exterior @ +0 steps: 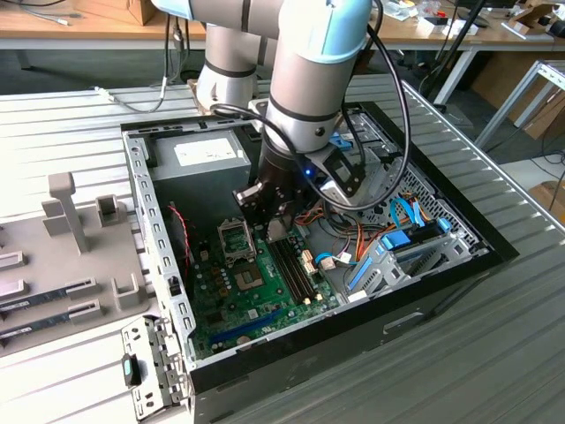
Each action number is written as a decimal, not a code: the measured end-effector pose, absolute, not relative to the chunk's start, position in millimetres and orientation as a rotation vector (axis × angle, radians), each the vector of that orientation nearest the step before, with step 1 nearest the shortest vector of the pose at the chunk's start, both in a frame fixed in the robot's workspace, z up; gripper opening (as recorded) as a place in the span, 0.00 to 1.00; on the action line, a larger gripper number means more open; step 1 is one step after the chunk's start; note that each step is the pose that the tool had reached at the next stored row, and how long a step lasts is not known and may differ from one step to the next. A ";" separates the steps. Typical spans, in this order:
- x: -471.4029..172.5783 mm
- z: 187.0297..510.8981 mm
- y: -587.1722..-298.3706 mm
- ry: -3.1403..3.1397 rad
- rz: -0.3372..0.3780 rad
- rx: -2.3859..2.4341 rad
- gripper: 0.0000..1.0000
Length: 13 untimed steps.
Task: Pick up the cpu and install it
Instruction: 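Pick up the cpu and move it towards the insertion slot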
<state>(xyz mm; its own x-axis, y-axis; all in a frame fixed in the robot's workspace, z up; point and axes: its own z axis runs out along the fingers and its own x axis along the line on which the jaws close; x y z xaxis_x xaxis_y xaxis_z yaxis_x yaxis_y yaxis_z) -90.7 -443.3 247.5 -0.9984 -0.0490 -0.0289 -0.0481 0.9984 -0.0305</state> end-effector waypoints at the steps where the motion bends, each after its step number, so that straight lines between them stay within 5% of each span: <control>1: -91.5 247.4 -443.3 3.111 -0.046 -0.076 0.47; 13: -105.3 247.1 -443.5 3.111 -0.046 -0.076 0.47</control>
<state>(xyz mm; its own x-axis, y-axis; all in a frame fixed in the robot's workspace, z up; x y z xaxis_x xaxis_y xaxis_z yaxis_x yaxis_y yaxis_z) -105.3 -443.5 247.1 -0.9984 -0.0491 -0.0289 -0.0482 0.9984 -0.0305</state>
